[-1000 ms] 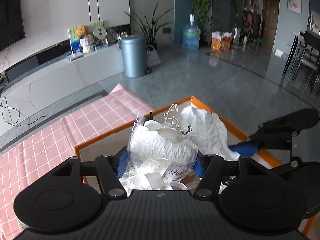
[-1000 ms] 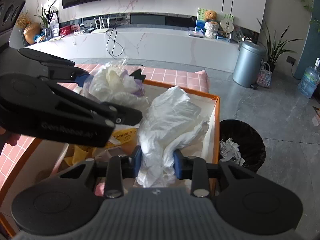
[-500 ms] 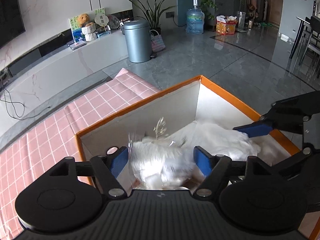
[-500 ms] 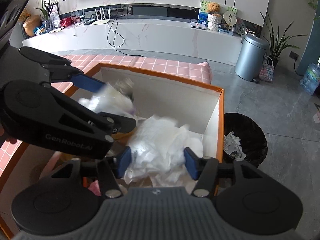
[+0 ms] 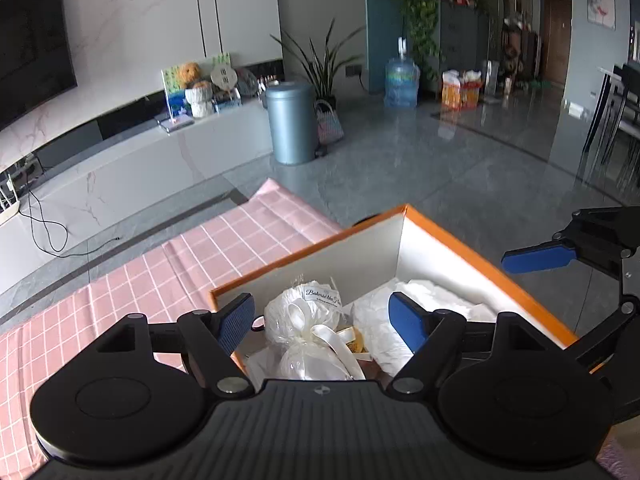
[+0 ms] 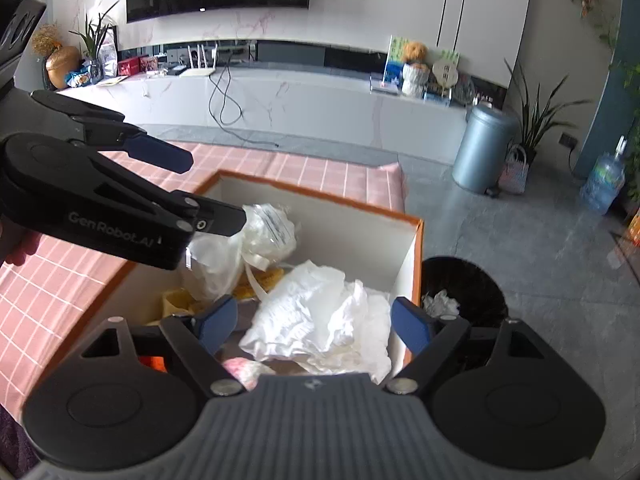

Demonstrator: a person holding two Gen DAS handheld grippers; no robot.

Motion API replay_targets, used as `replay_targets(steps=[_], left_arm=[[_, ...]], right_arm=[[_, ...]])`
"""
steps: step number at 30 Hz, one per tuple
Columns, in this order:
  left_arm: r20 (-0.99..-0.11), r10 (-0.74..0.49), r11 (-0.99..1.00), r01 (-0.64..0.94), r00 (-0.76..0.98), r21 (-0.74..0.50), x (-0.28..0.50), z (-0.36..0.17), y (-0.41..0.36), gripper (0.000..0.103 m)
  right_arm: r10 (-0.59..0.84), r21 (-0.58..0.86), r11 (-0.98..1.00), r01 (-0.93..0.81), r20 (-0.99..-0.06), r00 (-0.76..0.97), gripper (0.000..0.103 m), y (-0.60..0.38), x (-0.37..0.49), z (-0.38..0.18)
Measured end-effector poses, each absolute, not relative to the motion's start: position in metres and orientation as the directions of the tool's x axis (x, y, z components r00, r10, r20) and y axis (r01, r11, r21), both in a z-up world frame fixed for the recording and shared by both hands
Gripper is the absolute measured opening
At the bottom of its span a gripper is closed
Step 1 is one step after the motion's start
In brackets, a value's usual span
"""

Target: Organize soft objects

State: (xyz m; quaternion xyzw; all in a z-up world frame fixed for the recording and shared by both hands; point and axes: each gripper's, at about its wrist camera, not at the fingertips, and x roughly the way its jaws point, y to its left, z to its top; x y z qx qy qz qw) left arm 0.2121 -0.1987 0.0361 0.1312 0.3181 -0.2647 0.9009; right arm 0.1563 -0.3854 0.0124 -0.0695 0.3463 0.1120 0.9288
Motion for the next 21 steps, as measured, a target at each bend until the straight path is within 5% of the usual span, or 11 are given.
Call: replay_targets(steps=[21], left_arm=[[-0.368, -0.443, 0.885, 0.465, 0.817, -0.033, 0.093, 0.074, -0.127, 0.082]], right_arm=[[0.109, 0.025, 0.994, -0.108, -0.436, 0.893, 0.098, -0.346, 0.03, 0.061]])
